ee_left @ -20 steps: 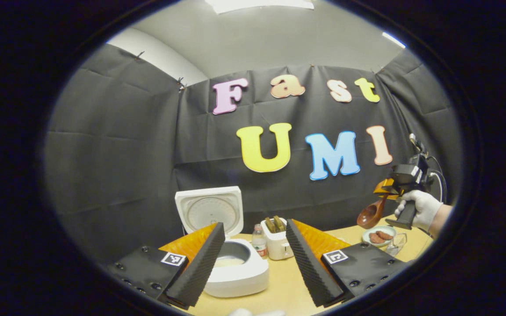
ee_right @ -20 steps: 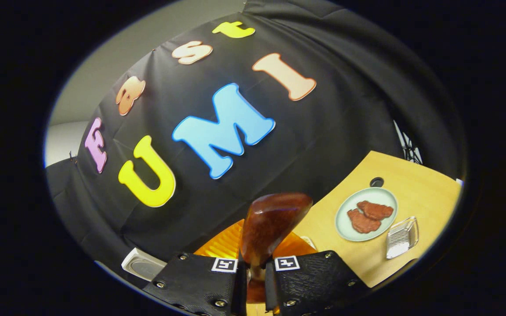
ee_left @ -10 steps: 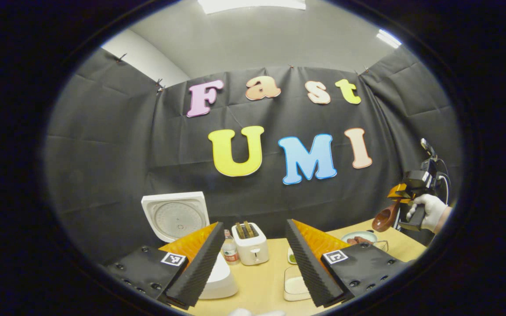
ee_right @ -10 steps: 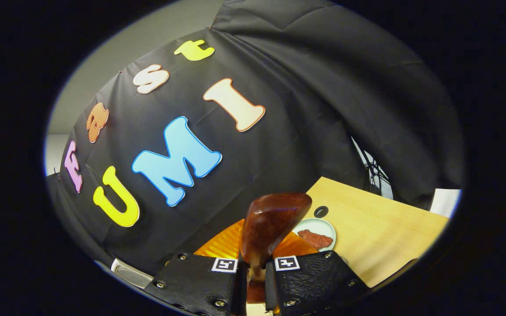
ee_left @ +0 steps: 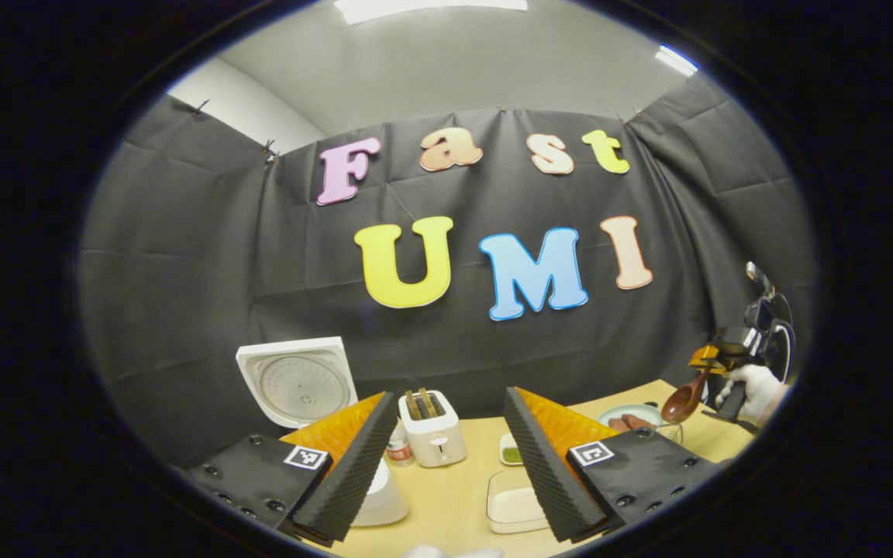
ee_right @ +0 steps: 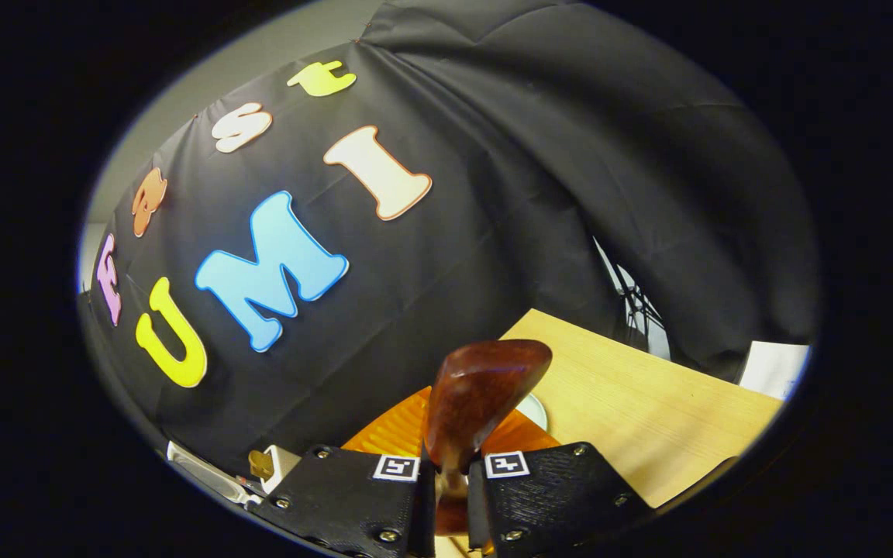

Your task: Close the left gripper, press the button to open the rice cooker; take a wooden spoon from the chopstick holder with the right hand, scoop a spoonful of rice and pour it into the rice cooker, then put the wooden spoon back into the chopstick holder.

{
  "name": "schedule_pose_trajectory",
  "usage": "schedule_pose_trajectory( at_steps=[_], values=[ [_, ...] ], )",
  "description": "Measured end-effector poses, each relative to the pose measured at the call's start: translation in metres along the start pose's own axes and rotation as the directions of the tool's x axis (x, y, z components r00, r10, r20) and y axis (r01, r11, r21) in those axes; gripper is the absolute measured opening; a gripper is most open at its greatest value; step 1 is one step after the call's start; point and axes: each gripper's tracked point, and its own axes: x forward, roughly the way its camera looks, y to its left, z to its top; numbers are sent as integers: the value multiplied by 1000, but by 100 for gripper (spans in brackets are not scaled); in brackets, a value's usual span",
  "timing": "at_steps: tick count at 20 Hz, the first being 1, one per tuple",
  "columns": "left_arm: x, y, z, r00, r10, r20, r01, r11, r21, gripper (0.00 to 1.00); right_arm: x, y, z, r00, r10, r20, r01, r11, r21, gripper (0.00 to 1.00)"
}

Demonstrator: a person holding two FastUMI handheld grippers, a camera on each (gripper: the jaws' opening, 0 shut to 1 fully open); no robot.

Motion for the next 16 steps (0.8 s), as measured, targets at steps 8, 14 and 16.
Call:
schedule_pose_trajectory(
  at_steps=[8, 14, 16],
  values=[
    [1, -29, -2, 999, -21, -27, 22, 999, 33, 96, 33, -54, -64, 995, -72, -71, 73, 997, 7, 16],
    [3, -39, -14, 998, -14, -60, 17, 999, 41, 97, 55, -69, -85, 993, -95, -74, 92, 995, -41, 16],
    [4, -39, -11, 998, -7, -58, 10, 998, 55, 97, 55, -74, -102, 988, -114, -106, 106, 991, -76, 16]
  ],
)
